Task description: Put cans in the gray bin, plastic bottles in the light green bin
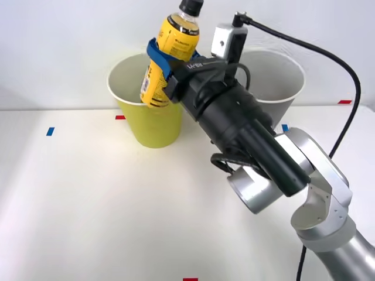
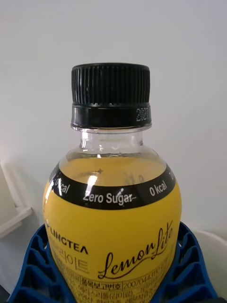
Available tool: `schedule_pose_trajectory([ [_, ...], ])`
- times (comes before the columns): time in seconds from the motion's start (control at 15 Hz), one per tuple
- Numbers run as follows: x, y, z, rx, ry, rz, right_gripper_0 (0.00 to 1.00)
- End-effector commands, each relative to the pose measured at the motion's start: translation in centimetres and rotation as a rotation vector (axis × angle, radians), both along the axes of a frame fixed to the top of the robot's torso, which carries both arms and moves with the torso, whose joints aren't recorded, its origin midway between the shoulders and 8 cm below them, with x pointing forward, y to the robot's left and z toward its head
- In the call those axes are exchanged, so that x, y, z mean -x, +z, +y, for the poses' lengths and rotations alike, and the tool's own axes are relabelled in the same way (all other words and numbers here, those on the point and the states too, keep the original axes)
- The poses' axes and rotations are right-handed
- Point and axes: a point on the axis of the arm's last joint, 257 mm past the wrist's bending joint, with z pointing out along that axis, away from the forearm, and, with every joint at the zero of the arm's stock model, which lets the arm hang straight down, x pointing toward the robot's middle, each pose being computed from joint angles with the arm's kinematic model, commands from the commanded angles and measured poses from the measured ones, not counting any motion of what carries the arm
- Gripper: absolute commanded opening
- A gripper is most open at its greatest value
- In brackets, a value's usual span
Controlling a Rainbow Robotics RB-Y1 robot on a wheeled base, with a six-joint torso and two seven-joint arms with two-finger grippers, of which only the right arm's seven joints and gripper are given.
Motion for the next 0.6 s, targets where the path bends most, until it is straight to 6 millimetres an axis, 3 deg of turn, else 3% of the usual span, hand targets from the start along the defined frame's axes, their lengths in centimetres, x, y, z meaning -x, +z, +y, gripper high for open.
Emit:
schedule_pose_trajectory([
  [0.07, -1.7, 0.7, 2.0, -0.014, 0.021, 0.007, 0.09],
  [0.6, -8.2, 0.9, 6.0, 0.029, 0.008, -0.027, 0.09],
])
